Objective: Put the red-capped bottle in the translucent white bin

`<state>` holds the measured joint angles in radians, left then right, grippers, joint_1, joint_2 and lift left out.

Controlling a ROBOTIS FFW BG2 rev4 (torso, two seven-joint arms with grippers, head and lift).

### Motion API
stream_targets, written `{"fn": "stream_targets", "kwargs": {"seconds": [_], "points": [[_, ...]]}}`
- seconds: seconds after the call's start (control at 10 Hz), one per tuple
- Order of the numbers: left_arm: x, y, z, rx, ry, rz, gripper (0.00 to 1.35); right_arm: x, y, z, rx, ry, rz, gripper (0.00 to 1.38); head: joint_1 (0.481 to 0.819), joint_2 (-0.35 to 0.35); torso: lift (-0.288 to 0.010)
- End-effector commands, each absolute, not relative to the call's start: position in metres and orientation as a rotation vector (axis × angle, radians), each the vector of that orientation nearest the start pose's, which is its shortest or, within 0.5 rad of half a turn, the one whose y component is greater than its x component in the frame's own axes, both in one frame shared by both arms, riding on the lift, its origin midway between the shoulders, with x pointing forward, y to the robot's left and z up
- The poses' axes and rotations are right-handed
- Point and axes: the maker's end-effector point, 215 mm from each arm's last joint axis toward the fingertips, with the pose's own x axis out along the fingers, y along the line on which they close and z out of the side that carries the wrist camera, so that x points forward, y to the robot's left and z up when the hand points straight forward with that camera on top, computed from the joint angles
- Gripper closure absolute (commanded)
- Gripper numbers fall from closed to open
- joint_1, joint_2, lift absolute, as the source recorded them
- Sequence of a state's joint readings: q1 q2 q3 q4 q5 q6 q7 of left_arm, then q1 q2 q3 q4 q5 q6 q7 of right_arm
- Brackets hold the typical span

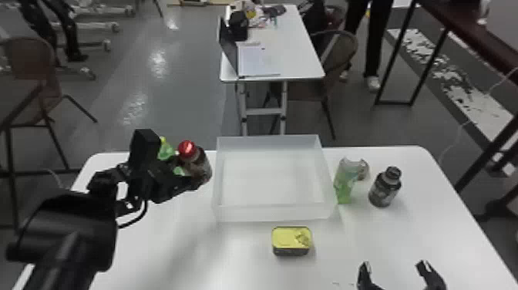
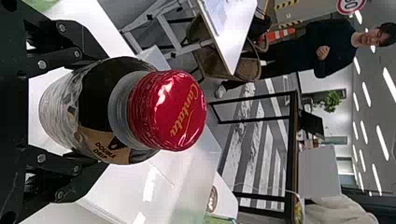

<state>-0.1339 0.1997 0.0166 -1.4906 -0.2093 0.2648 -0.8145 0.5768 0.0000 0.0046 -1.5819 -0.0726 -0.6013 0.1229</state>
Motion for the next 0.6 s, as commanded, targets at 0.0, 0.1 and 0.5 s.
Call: {"fn": "stream_targets", "kwargs": {"seconds": [0.0,0.1,0.5], "points": [[0.583,0.162,-0.406,0.325,0.363,-0.750,0.82,0.365,-0.211,-0.433,0.063,-0.037,0.085,0.12,0.695,-0.012,0.000],[0.595,0.142,-0.396,0.389,0.363,-0.772,0.82,0.365,-0.211,-0.433,0.064,-0.038,0.085,0.12,0.695,-0.038,0.000],[0.612,0.100,-0.460,0.485,0.498,-0.861,0.82,0.369,-0.212,-0.434,0.074,-0.040,0.085,0.12,0.695,-0.113,0.000]]}}
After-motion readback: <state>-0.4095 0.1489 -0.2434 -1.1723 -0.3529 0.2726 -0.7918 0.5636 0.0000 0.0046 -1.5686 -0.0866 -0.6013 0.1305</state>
